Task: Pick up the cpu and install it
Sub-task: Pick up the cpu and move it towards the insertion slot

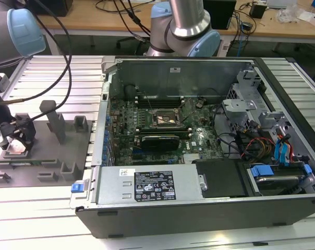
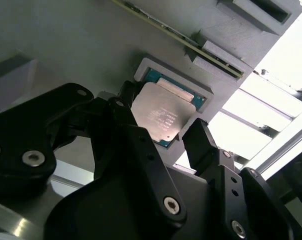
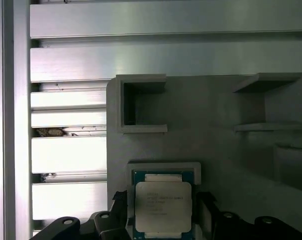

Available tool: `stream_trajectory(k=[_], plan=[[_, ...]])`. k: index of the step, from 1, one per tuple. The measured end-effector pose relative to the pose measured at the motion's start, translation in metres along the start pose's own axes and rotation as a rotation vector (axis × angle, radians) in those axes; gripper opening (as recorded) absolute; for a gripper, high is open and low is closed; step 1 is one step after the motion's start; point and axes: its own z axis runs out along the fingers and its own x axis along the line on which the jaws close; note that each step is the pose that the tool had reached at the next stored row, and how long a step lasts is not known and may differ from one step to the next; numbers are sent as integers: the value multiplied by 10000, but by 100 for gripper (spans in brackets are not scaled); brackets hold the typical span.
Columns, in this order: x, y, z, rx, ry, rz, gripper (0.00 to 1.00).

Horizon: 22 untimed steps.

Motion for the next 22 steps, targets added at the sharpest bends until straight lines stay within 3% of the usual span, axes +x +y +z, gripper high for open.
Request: stream_trajectory(k=[6,11,19,21,22], plan=[[-1,0,-8,7,-2,-1,66],[-1,-1,-8,108,-7,-3,66],[0,0,-5,108,-26,-3,66],[0,0,-6,109,-27,-3,65],[0,0,-5,108,-27,-3,57]])
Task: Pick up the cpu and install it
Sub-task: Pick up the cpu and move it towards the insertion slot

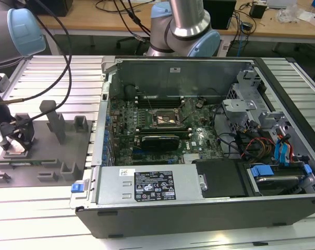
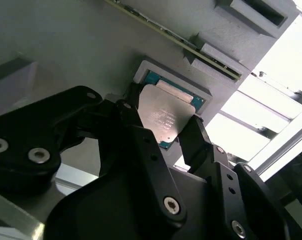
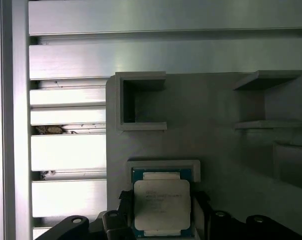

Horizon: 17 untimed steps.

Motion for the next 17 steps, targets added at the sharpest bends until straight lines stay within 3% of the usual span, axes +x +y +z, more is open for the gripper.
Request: stream_trajectory(k=[8,12,17], plan=[[0,1,-13,6,-3,0,55],[-1,4,-124,6,-1,1,55],[-4,11,-349,7,0,0,55]])
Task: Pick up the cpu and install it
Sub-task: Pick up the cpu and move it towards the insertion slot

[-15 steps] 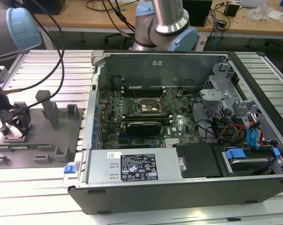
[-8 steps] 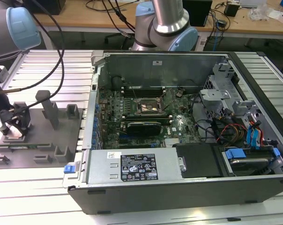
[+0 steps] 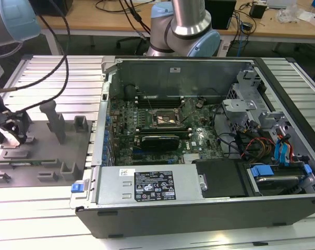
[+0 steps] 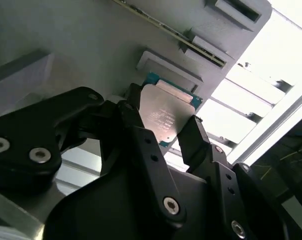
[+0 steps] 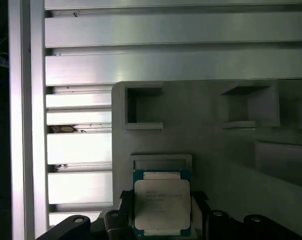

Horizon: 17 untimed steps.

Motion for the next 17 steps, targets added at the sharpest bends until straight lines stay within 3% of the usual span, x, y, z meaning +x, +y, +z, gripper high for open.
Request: stream_trajectory(k=[3,6,8,17], plan=[[-2,11,-244,0,0,0,55],[-3,19,-384,0,0,0,55],[-4,29,-529,0,0,0,55],[-7,63,-984,0,0,0,55]])
